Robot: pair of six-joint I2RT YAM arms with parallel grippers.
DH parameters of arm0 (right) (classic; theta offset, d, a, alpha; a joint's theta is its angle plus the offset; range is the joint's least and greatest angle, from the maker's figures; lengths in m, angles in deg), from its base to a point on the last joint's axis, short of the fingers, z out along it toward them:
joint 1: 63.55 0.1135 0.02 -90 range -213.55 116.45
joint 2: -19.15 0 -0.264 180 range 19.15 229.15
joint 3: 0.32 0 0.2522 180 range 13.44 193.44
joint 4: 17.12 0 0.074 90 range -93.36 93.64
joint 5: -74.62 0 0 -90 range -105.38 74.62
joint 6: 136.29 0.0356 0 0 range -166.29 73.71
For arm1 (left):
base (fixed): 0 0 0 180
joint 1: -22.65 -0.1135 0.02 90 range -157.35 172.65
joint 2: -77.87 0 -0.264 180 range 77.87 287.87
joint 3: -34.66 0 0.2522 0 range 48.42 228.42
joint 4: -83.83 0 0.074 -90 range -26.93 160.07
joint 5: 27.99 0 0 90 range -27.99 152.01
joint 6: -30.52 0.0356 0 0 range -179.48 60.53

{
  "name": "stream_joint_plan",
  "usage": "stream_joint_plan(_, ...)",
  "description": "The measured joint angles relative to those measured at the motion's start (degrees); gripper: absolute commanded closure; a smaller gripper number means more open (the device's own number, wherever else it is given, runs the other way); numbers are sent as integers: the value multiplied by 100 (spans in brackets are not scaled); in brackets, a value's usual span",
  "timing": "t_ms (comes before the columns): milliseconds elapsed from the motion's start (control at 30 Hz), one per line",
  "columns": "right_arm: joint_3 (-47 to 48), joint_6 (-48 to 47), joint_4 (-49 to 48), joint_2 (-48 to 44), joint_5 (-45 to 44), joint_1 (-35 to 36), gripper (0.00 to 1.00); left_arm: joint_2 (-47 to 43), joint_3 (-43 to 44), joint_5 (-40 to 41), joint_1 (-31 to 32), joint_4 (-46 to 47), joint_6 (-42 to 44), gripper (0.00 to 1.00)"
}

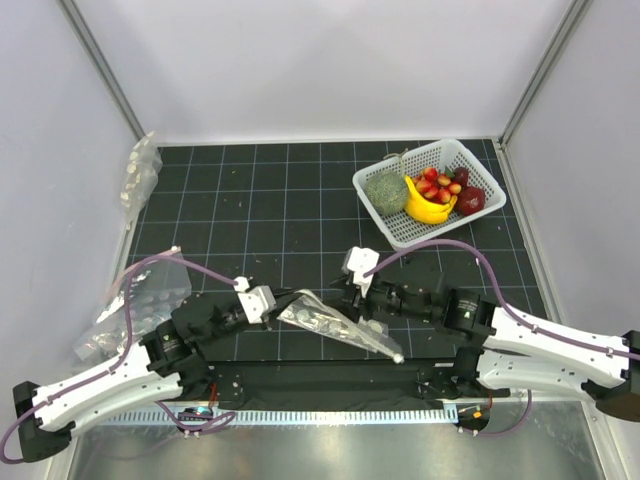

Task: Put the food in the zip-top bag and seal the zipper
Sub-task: Open the zipper of the food storage bag.

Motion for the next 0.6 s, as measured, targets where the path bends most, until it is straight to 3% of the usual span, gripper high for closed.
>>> stream_joint_plan(300,-85,-24,-20,-498,201,2,55,-813,-11,662,0,-20,-7,100)
stream_joint_plan(600,-74,-66,157,46,503,52,57,-1115,-57,1152,0,-92,-28,100)
